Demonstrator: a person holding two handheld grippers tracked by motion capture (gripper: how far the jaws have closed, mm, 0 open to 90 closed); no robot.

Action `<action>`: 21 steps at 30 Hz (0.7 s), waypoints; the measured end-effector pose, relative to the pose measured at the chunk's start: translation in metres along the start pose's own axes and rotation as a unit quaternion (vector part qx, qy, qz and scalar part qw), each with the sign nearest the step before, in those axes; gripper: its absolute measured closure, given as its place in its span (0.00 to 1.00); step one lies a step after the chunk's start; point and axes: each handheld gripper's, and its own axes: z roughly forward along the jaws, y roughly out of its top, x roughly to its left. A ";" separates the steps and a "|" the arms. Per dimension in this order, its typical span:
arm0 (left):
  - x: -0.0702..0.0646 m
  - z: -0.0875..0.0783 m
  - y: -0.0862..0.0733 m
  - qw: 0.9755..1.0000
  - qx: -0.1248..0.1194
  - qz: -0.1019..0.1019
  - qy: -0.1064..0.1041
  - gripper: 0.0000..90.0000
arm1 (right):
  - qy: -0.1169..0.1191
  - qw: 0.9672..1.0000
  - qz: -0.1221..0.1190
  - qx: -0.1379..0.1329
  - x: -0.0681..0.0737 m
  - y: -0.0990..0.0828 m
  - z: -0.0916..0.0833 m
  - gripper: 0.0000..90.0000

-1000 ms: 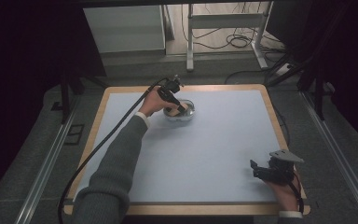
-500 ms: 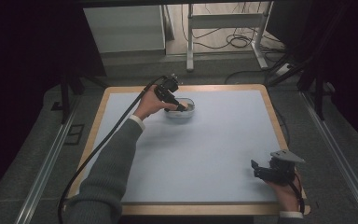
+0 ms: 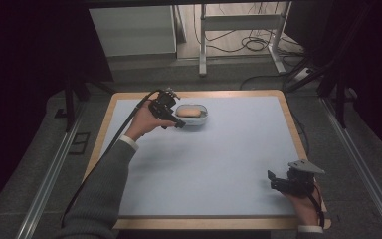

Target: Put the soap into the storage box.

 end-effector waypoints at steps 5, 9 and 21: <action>-0.008 -0.009 -0.020 1.000 -0.013 -0.002 -0.006 0.25 | 0.000 1.000 0.000 -0.001 0.001 0.000 -0.001 0.09; -0.014 -0.014 -0.039 1.000 -0.024 -0.005 -0.010 0.25 | 0.000 1.000 0.001 -0.001 0.001 0.001 -0.001 0.09; -0.031 -0.019 -0.100 0.998 -0.052 -0.033 -0.010 0.24 | 0.002 1.000 -0.002 0.000 0.003 0.001 -0.001 0.09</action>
